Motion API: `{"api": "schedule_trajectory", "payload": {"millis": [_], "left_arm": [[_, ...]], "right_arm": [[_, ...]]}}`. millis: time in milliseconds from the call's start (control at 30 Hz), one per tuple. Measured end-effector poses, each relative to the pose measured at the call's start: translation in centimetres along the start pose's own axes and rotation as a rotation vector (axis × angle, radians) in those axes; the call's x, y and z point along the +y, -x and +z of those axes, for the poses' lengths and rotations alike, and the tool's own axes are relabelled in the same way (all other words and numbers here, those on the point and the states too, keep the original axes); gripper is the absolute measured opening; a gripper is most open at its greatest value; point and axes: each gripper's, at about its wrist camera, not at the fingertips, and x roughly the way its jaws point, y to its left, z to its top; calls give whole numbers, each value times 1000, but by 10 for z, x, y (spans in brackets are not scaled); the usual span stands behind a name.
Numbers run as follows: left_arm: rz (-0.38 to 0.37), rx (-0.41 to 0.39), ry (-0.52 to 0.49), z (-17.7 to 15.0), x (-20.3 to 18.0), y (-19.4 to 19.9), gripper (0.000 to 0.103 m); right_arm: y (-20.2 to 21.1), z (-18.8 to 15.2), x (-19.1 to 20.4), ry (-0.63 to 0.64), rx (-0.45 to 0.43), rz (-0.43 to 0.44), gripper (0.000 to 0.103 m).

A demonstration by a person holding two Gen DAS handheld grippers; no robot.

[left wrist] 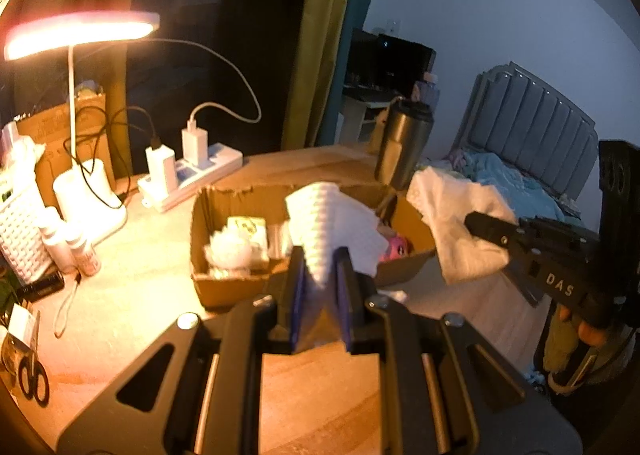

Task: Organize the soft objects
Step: 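Carry both paper towels with both grippers over the box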

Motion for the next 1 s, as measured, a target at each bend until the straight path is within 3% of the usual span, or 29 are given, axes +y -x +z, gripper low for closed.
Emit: {"api": "schedule_trajectory", "payload": {"millis": [433,1000], "left_arm": [[21,-32,40,28,12,-17,15],[48,7,38,37,18,-66,15]], "right_arm": [[-22,24,-1,27,-6,29,9],[-62,33,-10,0,9,89,9]]}}
